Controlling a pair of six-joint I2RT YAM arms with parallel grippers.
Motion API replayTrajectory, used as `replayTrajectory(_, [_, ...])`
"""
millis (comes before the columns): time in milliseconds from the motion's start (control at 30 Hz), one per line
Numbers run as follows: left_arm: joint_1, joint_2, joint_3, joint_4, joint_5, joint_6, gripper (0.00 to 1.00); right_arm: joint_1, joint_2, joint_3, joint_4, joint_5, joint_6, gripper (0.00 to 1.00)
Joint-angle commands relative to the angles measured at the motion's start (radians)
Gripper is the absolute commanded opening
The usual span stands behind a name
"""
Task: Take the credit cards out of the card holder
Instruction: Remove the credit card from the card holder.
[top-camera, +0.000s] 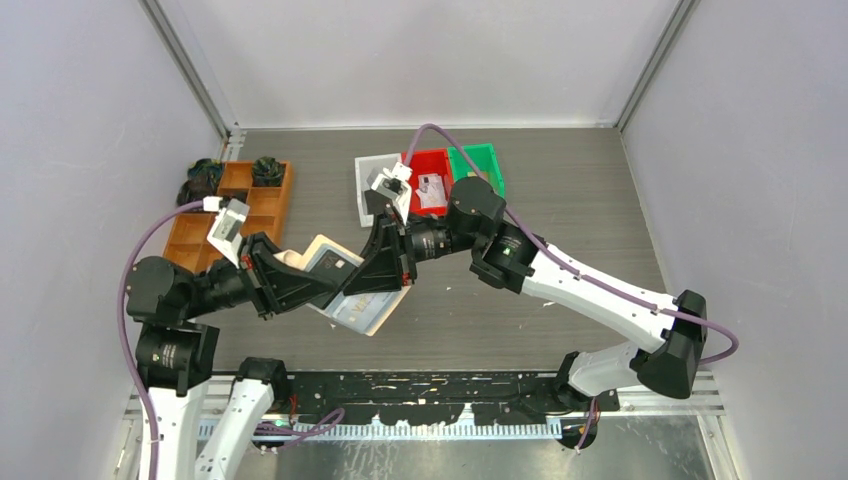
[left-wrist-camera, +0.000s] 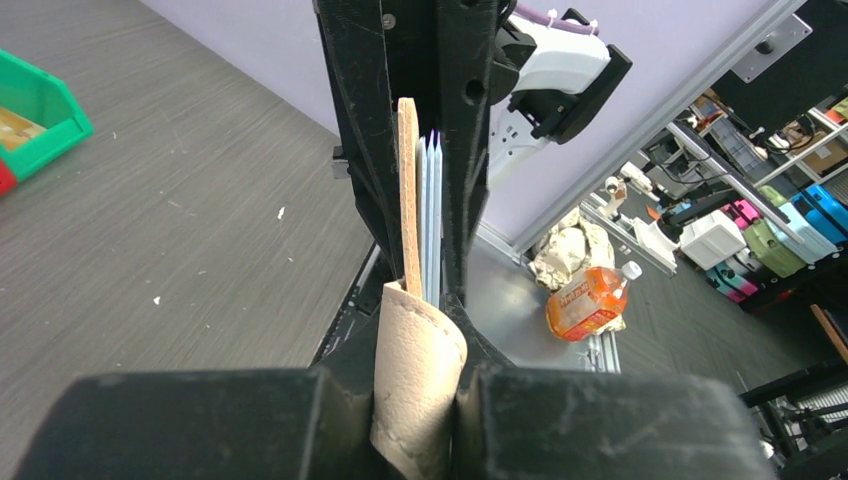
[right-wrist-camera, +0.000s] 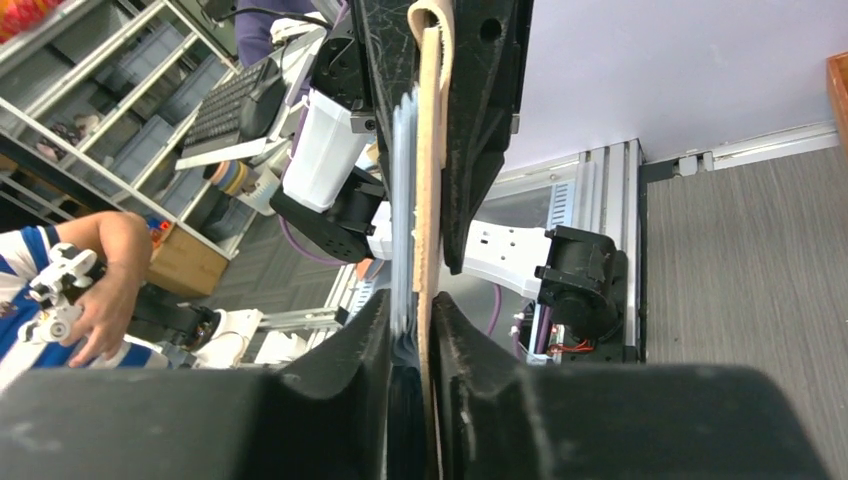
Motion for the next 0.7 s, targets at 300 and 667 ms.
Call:
replayTrajectory(300, [0.002, -0.015, -0.03, 0.025, -0.038, -0.061, 0.49, 0.004, -0.012, 0.242, -0.439, 0.051, -0.117, 0.01])
replayTrajectory(667, [0.002, -0.028, -0.062, 0.134, -0.017, -0.182, 0.48, 0.004, 0.031, 0.339, -0.683, 0.051, -0.248, 0.01])
